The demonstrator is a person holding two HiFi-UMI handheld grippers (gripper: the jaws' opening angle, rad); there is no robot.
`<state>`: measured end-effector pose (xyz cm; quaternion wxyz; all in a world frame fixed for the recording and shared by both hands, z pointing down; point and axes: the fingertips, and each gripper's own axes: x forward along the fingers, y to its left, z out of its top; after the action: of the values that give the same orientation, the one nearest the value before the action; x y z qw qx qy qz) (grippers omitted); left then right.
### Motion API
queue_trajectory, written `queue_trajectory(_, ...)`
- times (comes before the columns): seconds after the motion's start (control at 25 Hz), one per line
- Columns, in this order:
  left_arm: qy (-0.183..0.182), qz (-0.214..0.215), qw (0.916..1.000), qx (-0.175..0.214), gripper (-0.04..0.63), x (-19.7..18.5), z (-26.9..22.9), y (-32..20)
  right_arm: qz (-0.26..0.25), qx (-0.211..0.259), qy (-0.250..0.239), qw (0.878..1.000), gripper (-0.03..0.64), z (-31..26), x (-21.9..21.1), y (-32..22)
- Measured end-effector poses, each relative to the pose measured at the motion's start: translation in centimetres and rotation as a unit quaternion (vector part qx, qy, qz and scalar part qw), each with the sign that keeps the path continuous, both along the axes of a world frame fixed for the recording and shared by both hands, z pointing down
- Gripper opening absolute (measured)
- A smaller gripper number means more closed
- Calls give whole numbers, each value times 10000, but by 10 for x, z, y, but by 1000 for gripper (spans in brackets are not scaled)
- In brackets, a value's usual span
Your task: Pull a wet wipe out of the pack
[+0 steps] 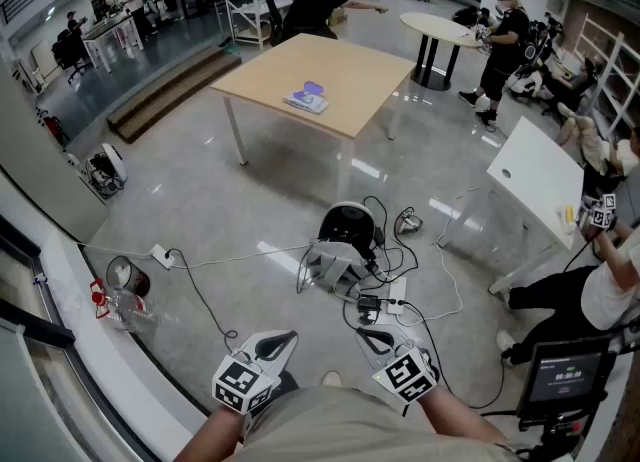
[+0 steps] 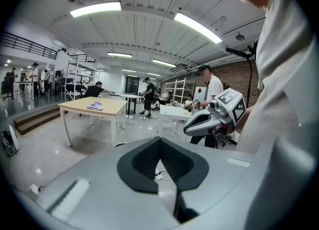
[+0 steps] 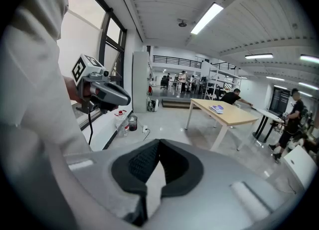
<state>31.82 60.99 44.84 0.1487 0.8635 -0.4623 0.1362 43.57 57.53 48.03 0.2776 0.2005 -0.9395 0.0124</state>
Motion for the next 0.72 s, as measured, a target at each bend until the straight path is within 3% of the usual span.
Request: queue_trajectory(0.72,-203,30,9998,76,5,-22,-14,-11,-343,-61,-90,9994,2,-23,-35,-13)
